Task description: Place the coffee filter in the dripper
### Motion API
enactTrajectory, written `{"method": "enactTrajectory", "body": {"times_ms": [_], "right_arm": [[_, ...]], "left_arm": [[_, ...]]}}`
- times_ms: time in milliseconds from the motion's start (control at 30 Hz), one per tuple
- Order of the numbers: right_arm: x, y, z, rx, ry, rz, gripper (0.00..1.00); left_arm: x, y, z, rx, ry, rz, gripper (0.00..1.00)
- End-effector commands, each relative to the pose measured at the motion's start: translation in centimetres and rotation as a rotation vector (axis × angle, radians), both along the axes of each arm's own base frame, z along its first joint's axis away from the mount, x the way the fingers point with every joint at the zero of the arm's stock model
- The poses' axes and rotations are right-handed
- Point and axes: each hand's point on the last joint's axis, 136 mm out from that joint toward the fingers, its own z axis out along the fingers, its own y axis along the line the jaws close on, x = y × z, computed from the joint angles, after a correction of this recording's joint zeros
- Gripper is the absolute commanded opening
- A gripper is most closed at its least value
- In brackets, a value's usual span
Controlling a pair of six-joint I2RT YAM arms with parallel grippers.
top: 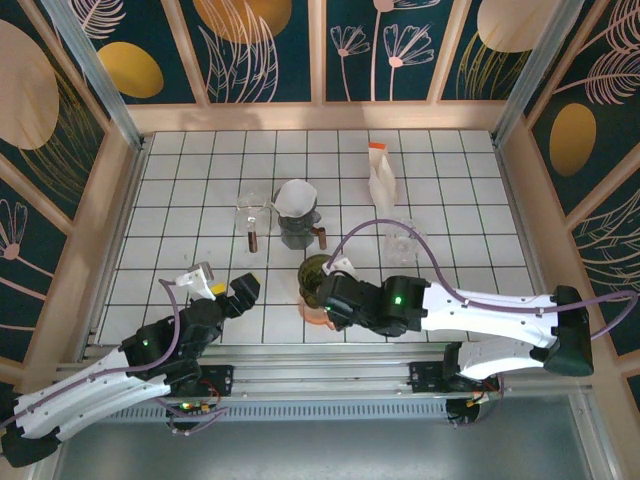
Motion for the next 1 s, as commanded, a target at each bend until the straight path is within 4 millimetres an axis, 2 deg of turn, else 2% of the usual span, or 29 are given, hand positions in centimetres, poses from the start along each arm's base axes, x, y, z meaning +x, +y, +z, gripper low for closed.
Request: {"method": "enactTrajectory", "body": {"times_ms": [0,233,367,400,467,600,633,733,833,967], "right_arm": [[-0.4,0.8,1.0,0.005,-0.001,0.016,0.12],[-0.8,1.0,0.3,-0.033,-0.009,0.019,0.14],[-0.8,0.5,-0.1,-0.062,-0.014,0.007,0.21],[-0.9,0.5,-0.2,-0.064,-0.013,0.005,0.27],[-0.9,0.5,0.0,-0.057,-0.018,0.001,0.49],[-1.0,0.8,1.1,-0.008,-0.045,0.004,0.7],[-0.9,0.8,1.4,0.009,-0.048,0.003,0.73],[-0.7,0.7,2.4,0.059,-0.065,-0.015,0.74],[0.2,0.0,4.2,0.117,-0.112,-0.067,0.75],[2.9,-1.4,7.3,0.215,-0.191,-0.164,0.77]], "left_arm": [[0.0,0.1,-0.1,0.016,-0.011,-0.001,0.99],[0.0,0.2,-0.3,0.02,-0.007,-0.002,0.99],[0.0,0.1,-0.4,0.02,-0.007,-0.001,0.99],[0.0,0.2,-0.4,0.022,-0.007,-0.001,0.99],[0.0,0.1,-0.5,0.021,-0.005,-0.003,0.99],[0.0,0.0,-0.5,0.017,-0.005,-0.004,0.99],[0.0,0.0,-0.4,0.017,-0.006,-0.006,0.99],[0.0,0.0,-0.2,0.015,-0.007,-0.006,0.99],[0.0,-0.1,0.1,0.013,-0.013,-0.007,0.99],[0.1,0.0,0.6,0.013,-0.022,-0.003,0.99]]}}
